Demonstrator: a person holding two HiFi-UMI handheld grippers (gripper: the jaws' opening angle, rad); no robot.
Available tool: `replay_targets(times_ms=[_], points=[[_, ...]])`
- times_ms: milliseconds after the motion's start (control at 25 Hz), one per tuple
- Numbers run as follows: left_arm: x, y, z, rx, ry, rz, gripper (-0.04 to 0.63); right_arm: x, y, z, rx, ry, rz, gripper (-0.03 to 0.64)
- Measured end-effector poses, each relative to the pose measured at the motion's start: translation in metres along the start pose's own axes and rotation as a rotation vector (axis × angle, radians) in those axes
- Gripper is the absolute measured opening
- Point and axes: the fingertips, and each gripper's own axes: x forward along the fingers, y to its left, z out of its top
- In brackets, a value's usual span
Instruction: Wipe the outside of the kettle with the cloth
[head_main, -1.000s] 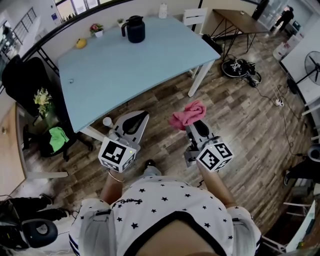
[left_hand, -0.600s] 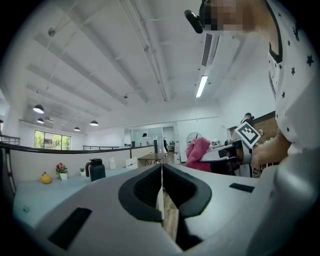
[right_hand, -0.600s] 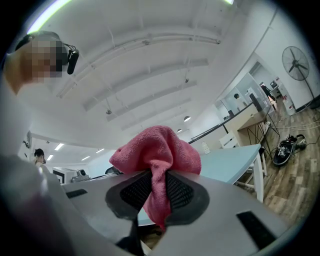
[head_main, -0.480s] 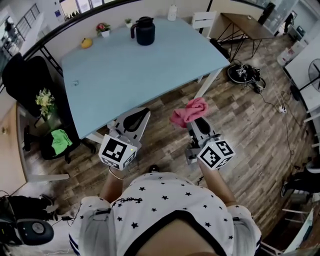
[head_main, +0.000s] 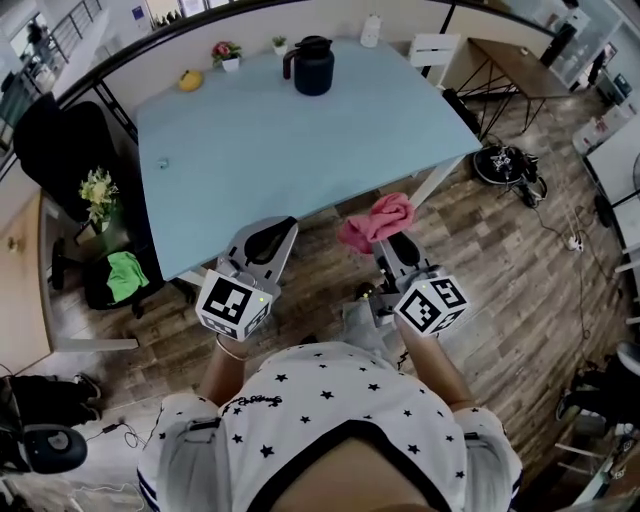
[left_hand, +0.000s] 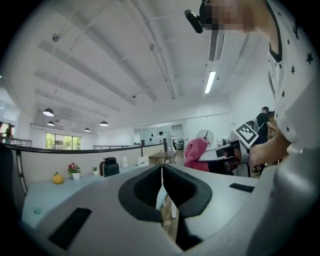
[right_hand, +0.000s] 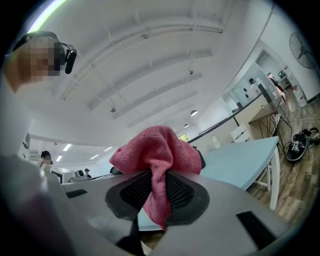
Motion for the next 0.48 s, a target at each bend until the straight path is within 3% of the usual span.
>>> replay_targets(times_ms=[480], points=[[0.056,0.059,0.006,-0.019,0.032,0.256,0.031,0.108,-0.051,0.033,0.025,0.103,0.23,0.077]])
